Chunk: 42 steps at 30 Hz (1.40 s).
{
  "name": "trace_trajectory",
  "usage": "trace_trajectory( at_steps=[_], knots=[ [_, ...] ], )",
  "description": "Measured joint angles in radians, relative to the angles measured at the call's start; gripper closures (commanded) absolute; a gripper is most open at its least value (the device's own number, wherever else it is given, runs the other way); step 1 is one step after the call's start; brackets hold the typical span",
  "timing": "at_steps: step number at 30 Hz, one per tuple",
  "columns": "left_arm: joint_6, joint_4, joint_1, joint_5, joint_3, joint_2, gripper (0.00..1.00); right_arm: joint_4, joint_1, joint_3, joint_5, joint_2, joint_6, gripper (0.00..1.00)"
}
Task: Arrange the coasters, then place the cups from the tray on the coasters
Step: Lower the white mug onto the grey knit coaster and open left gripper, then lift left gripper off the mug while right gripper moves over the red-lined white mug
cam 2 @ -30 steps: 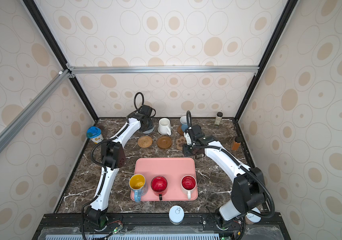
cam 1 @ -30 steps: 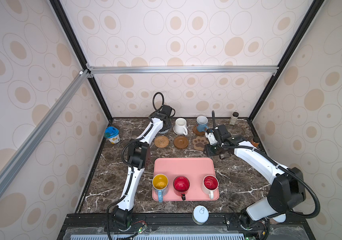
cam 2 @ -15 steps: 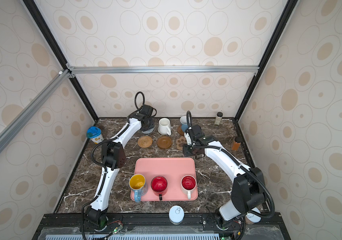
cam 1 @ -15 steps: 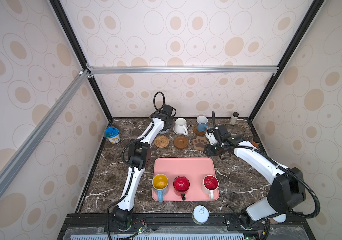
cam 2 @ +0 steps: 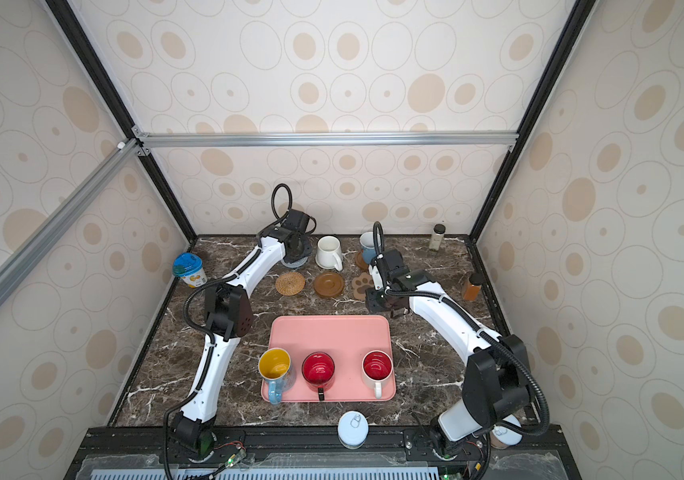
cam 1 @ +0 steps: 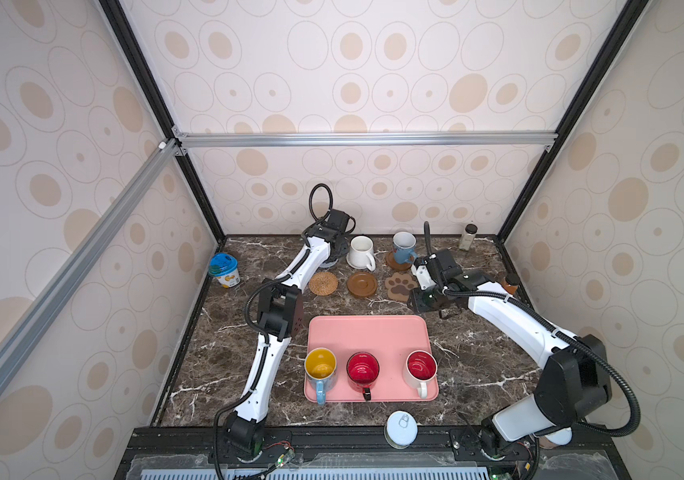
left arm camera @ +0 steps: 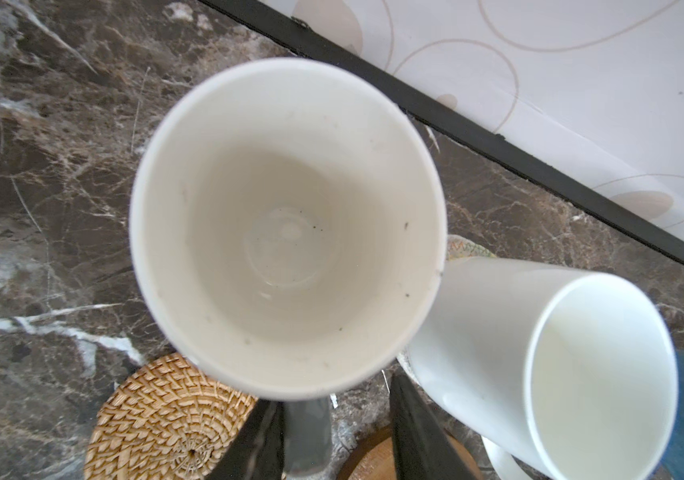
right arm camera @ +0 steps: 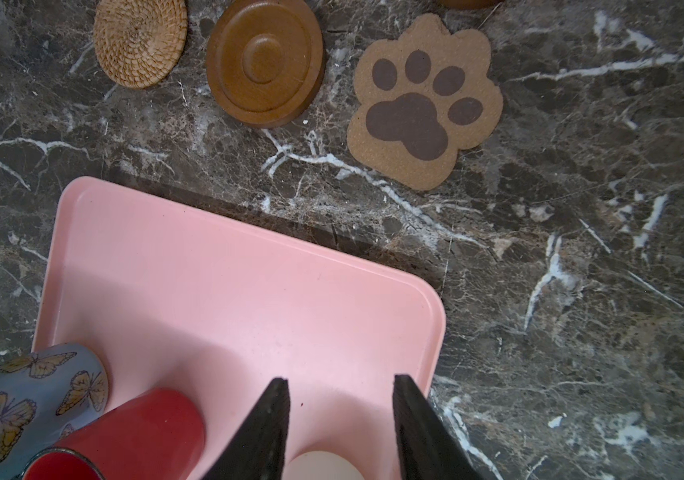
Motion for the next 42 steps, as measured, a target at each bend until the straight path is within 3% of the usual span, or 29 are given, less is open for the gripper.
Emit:
trace_trajectory(
  at_steps=[5, 10, 24, 34, 42],
  knots=[
    [-0.009, 0.016, -0.005, 0.005, -0.019, -0.01, 0.5, -0.003, 0.0, 0.0, 0.01, -0.004, 0.0, 0.55],
    [-0.013, 0.052, -0.009, 0.004, -0.141, -0.079, 0.43, -0.022, 0.0, 0.0, 0.022, -0.012, 0.0, 0.55],
    [0.005, 0.368, -0.009, 0.033, -0.747, -0.534, 0.33, -0.133, -0.006, 0.044, 0.093, -0.031, 0.003, 0.54],
    [0.164, 0.597, 0.016, 0.101, -1.101, -0.809, 0.26, -0.216, -0.013, 0.053, 0.111, -0.083, 0.088, 0.53],
    [0.278, 0.754, 0.053, 0.161, -1.287, -0.95, 0.17, -0.256, 0.018, -0.083, 0.087, -0.217, 0.233, 0.53]
  ],
)
